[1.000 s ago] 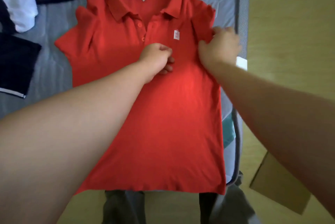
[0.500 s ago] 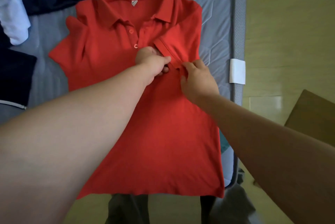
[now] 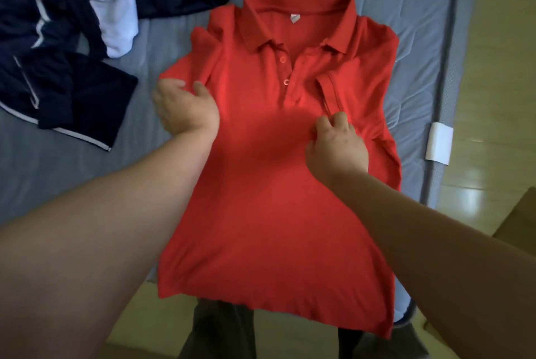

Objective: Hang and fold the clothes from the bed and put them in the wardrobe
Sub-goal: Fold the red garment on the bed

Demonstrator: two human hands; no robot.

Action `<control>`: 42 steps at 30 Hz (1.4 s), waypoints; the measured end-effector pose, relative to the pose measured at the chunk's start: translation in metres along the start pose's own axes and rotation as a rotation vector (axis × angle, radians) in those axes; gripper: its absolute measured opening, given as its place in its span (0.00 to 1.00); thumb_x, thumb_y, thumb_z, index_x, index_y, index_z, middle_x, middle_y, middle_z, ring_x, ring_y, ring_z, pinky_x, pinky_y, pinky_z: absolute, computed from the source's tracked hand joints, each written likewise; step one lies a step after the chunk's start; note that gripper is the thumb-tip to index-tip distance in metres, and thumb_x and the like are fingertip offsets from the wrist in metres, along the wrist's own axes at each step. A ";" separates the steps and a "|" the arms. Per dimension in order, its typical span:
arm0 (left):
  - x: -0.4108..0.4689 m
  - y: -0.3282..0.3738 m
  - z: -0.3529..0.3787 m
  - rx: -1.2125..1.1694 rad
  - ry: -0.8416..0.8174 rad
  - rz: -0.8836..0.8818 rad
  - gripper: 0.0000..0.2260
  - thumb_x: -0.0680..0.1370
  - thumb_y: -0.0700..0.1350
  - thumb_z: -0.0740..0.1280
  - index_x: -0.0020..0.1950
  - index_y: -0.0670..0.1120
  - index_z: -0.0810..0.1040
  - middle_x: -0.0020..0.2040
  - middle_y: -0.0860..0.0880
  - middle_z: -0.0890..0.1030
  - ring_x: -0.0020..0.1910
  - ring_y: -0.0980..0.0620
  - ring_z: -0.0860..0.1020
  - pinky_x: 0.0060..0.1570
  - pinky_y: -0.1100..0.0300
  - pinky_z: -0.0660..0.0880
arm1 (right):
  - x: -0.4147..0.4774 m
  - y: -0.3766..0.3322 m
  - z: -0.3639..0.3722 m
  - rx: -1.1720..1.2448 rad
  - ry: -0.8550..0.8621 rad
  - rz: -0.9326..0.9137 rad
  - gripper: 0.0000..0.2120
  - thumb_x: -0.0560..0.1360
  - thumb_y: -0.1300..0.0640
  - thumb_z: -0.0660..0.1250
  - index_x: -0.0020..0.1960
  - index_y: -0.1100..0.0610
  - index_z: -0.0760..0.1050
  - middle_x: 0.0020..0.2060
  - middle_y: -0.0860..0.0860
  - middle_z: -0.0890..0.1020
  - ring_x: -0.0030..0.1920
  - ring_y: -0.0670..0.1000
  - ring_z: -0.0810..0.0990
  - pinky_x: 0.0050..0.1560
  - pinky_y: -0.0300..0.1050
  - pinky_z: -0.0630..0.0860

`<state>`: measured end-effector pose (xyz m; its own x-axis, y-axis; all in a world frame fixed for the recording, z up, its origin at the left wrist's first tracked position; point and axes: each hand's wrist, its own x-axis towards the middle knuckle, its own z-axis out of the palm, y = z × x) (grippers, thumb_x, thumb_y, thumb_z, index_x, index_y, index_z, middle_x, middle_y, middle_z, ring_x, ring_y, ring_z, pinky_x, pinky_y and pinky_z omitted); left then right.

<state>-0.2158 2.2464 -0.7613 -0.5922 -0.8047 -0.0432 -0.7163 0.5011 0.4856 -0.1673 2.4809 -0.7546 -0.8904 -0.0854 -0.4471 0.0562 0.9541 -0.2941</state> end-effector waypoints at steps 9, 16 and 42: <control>0.088 -0.020 -0.005 -0.481 -0.639 -0.648 0.22 0.76 0.56 0.72 0.66 0.45 0.79 0.58 0.46 0.84 0.53 0.46 0.84 0.57 0.46 0.80 | 0.060 -0.114 0.023 0.327 -0.173 -0.230 0.22 0.77 0.58 0.65 0.71 0.56 0.71 0.65 0.56 0.75 0.65 0.57 0.74 0.67 0.48 0.70; 0.105 -0.035 -0.015 -0.423 -0.476 -0.505 0.18 0.81 0.46 0.65 0.69 0.41 0.74 0.67 0.44 0.78 0.61 0.46 0.80 0.38 0.60 0.76 | 0.112 -0.168 0.027 0.653 -0.233 -0.056 0.22 0.81 0.59 0.63 0.75 0.52 0.69 0.50 0.48 0.76 0.35 0.43 0.73 0.28 0.31 0.71; 0.013 -0.046 -0.028 0.593 -0.723 1.239 0.29 0.80 0.63 0.58 0.78 0.51 0.63 0.62 0.45 0.75 0.57 0.42 0.78 0.56 0.49 0.73 | 0.148 -0.124 -0.017 1.073 -0.401 0.492 0.38 0.72 0.25 0.60 0.64 0.55 0.77 0.61 0.53 0.80 0.61 0.56 0.79 0.60 0.53 0.74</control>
<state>-0.1801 2.2035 -0.7601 -0.8244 0.4262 -0.3724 0.4043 0.9039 0.1394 -0.3143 2.3547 -0.7696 -0.4803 -0.0473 -0.8758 0.8526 0.2095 -0.4788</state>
